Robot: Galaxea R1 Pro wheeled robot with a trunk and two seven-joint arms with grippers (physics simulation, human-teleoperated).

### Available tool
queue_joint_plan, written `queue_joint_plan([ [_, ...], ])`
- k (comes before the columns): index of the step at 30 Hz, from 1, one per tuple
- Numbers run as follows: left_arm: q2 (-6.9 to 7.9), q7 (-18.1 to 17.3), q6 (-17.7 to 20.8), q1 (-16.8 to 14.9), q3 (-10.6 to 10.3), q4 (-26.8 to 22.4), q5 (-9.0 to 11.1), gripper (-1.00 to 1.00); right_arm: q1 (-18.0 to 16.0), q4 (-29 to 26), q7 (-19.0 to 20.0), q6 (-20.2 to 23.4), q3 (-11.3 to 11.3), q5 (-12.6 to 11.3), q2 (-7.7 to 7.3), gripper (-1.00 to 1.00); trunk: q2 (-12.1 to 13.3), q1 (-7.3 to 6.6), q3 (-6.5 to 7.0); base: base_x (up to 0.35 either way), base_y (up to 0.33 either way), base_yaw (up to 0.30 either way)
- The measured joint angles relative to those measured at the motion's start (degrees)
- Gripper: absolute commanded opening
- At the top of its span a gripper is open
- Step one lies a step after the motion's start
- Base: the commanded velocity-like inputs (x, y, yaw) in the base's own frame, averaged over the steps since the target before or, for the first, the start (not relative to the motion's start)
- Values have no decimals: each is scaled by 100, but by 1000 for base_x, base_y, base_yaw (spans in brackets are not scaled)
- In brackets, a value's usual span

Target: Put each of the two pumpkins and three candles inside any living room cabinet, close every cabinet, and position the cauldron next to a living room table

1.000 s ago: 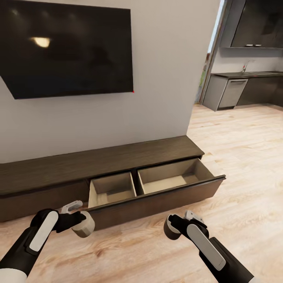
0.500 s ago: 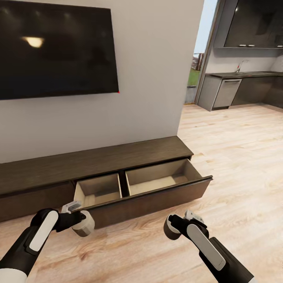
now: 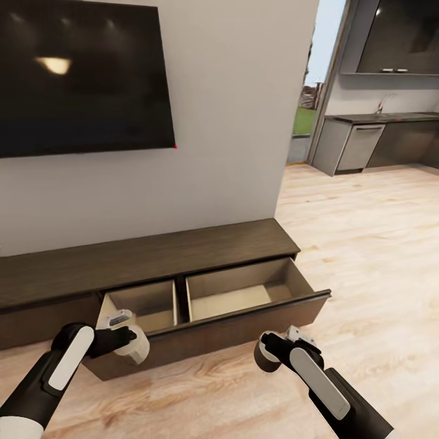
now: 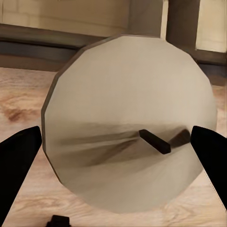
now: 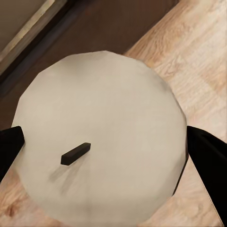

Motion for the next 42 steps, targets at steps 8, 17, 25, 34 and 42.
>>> queue_joint_plan([
  [8,0,10,-1,0,-31,2,0,-100,0,0,-2,0,-1,1,0,-100,0,0,24,168,-274,241],
  [17,-7,11,-1,0,-37,3,1,-100,0,0,-6,0,-1,-4,0,-100,0,0,53,162,-278,246],
  [25,-10,18,-1,-2,-97,7,-2,-100,1,-1,-7,0,-8,-35,-2,-100,0,0,62,189,-277,62],
  [34,-10,28,0,-2,-118,8,-19,-100,2,-2,67,-2,-8,-52,-4,-100,0,0,63,163,-279,-24],
  [42,-10,27,-1,-2,-118,7,-15,-100,2,-1,182,2,-4,-8,-3,-100,0,1,63,147,-281,-84],
])
